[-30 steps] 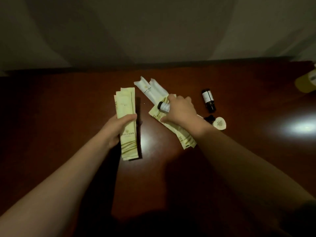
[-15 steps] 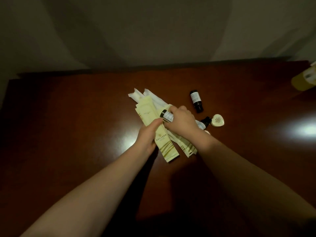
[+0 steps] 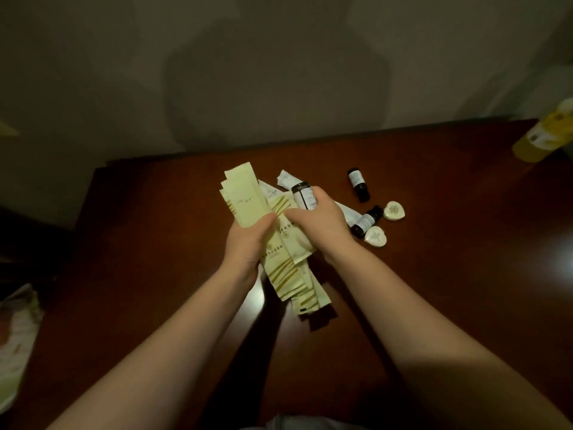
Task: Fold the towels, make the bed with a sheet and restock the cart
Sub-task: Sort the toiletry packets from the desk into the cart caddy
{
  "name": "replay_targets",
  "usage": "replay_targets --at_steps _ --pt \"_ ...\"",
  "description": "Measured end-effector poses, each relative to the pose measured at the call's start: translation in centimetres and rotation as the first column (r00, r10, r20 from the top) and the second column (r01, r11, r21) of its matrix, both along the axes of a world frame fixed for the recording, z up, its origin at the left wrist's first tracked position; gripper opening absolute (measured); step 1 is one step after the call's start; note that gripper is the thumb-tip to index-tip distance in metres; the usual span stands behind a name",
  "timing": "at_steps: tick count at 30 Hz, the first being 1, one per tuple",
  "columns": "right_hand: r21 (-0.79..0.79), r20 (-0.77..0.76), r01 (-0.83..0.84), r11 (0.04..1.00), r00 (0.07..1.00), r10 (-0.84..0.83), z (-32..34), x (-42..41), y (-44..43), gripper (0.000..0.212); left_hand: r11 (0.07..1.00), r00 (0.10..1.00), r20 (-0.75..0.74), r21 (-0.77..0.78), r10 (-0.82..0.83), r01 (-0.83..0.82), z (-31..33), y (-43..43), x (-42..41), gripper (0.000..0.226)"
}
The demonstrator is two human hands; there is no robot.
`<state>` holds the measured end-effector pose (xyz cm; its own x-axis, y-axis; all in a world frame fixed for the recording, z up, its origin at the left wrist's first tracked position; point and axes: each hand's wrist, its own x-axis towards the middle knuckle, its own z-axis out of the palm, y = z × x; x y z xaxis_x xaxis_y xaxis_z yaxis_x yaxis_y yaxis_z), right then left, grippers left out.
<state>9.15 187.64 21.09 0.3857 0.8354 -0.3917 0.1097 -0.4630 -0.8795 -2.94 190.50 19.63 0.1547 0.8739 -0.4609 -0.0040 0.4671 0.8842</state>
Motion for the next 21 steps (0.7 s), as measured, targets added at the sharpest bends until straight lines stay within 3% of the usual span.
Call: replay_targets --at_steps 3,6,9,14,17,21 --pt "-0.013 -0.266 0.118 0.993 0.957 -0.118 1.7 -2.1 -3.2 0.032 0.999 0.998 -0.027 0.001 -0.055 0.055 1.6 -1.9 -2.4 0.038" --pt "-0.064 -0.507 0.253 0.965 0.825 -0.250 2.3 -5.0 -7.2 0.033 0.982 0.989 0.046 -0.118 -0.141 0.145 2.7 -4.8 -5.4 0.033" --pt "-0.110 -0.617 0.437 0.893 0.674 -0.406 1.7 -8.7 -11.6 0.031 0.941 0.955 0.142 -0.188 -0.259 0.283 2.7 -8.4 -8.6 0.027" --pt "-0.191 -0.630 0.654 0.732 0.490 -0.602 0.1 -16.7 -19.9 0.027 0.883 0.925 0.103 -0.274 -0.366 0.380 1.2 -15.5 -14.8 0.032" --pt "-0.241 -0.601 0.708 0.664 0.428 -0.675 0.7 -20.7 -25.4 0.024 0.874 0.927 0.110 -0.310 -0.358 0.374 1.3 -20.3 -17.4 0.031" --pt "-0.147 -0.608 0.800 0.581 0.390 -0.691 2.4 -22.9 -33.1 0.029 0.832 0.877 0.137 -0.276 -0.461 0.481 3.2 -26.9 -18.6 0.031"
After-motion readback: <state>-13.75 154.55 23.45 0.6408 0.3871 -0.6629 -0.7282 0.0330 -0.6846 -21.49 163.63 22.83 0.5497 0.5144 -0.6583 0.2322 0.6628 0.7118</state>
